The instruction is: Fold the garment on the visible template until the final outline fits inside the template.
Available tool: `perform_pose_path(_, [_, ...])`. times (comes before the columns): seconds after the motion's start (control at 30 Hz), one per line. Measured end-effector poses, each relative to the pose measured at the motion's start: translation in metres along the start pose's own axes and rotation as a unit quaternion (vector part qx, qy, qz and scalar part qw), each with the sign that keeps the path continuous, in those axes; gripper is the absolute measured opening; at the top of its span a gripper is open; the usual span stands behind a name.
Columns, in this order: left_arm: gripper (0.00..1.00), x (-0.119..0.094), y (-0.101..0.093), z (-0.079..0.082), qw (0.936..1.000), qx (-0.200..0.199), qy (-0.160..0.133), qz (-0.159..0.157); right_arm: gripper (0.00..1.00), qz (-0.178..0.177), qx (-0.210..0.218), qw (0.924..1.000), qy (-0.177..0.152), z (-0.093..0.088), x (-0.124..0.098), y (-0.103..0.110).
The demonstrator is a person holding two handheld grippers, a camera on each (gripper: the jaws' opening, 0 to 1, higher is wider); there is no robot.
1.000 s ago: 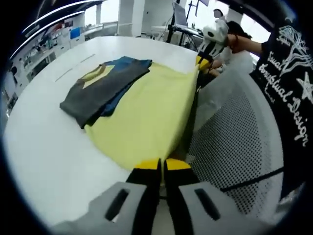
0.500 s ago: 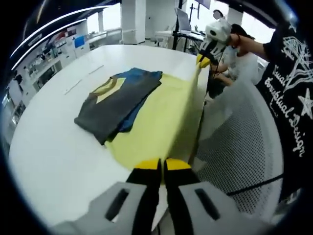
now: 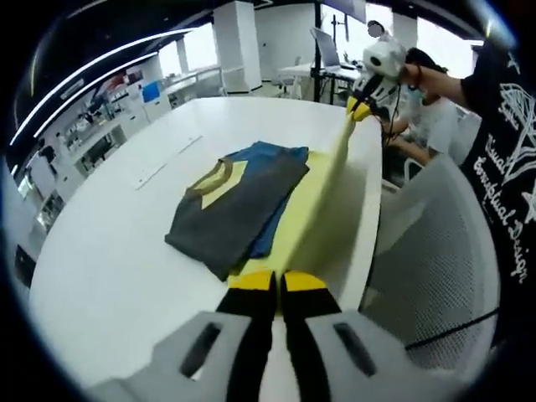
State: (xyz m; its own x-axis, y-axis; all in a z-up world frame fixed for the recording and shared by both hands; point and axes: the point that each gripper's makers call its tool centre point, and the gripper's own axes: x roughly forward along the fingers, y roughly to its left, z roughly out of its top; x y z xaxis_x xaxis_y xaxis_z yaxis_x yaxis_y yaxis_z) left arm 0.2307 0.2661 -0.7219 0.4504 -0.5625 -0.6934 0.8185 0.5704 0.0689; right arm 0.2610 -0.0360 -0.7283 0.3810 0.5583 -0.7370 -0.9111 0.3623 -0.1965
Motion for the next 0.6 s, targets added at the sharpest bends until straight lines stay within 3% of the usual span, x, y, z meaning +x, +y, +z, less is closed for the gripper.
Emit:
perform_pose_path(0.23, [0.0, 0.001, 0.01, 0.023, 0.9998, 0.01, -0.009, 0.015, 0.0, -0.021, -0.016, 0.9996, -0.005, 0.013, 0.0, -0.023])
perform_pose_path(0.6, [0.0, 0.004, 0.043, 0.043, 0.9981, 0.013, -0.033, 0.051, 0.0, -0.06, -0.017, 0.998, -0.013, 0.03, 0.005, -0.058])
